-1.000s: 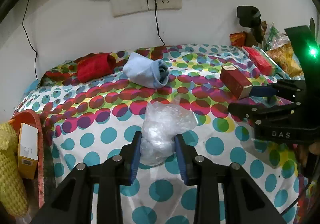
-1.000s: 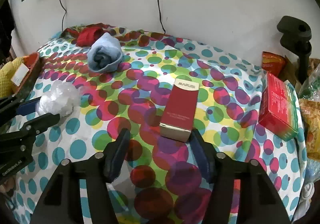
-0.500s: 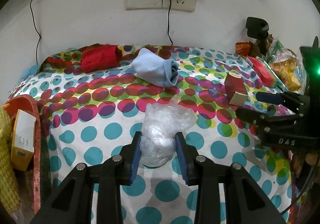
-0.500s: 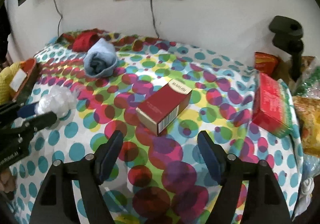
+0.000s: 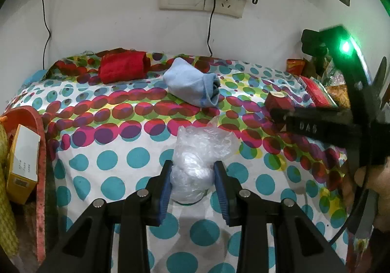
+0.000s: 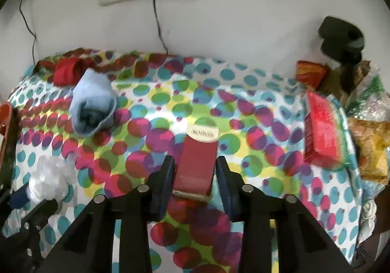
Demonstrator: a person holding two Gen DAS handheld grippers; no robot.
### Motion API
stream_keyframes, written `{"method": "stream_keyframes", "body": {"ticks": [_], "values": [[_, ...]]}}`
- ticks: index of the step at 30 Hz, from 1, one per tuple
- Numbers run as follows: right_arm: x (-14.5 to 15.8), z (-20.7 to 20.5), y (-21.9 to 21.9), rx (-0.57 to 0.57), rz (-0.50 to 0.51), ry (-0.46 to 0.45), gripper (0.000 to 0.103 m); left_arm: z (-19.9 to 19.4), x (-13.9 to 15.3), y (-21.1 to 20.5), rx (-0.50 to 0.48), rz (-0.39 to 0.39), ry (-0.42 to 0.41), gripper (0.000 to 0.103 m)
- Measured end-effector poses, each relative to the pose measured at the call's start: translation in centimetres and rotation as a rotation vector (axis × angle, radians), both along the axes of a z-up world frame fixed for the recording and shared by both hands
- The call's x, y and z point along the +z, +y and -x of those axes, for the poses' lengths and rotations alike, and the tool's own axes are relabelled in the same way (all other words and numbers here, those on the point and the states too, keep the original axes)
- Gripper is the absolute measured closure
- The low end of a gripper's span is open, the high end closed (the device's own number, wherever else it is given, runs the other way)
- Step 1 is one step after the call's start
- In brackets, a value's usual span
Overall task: Organize objects
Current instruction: 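Carry the plastic bag with the left tool into the tray and open it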
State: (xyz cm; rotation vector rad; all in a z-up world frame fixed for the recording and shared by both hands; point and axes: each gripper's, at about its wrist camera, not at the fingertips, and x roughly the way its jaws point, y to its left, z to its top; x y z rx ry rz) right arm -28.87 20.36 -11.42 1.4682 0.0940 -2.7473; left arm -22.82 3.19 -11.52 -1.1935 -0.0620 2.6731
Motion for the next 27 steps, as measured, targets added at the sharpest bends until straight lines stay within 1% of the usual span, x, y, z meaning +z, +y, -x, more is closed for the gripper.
{"method": "stream_keyframes", "body": {"ticks": [2,3,5,7,11,14,20,27], "values": [[-0.3,-0.6,0.6,-0.012,0.018,0.023,0.071,0.0,0.0,-0.1,0.003,-0.001,0.001,0.068],[-0.4,-0.7,0.7,-0.016,0.023,0.03,0.075,0.0,0.0,-0.1,0.005,0.001,0.001,0.068],[-0.3,-1.2,1.4,-0.019,0.049,0.057,0.075,0.0,0.0,-0.2,0.006,0.0,0.001,0.068],[-0.1,-1.7,1.8,0.002,0.072,0.082,0.075,0.0,-0.1,-0.2,0.011,-0.001,0.001,0.068],[0.0,-3.3,2.1,0.043,0.053,0.136,0.075,0.0,-0.1,-0.3,0.015,-0.002,0.002,0.068],[0.3,-3.6,2.4,0.037,0.081,0.145,0.075,0.0,-0.1,-0.3,0.024,0.008,0.005,0.068],[0.4,-3.6,2.2,0.054,0.067,0.14,0.075,0.0,-0.1,-0.5,0.042,0.014,0.01,0.068],[0.2,-4.0,2.5,0.027,0.075,0.145,0.075,-0.3,0.2,-0.4,0.053,0.031,0.028,0.068]]}}
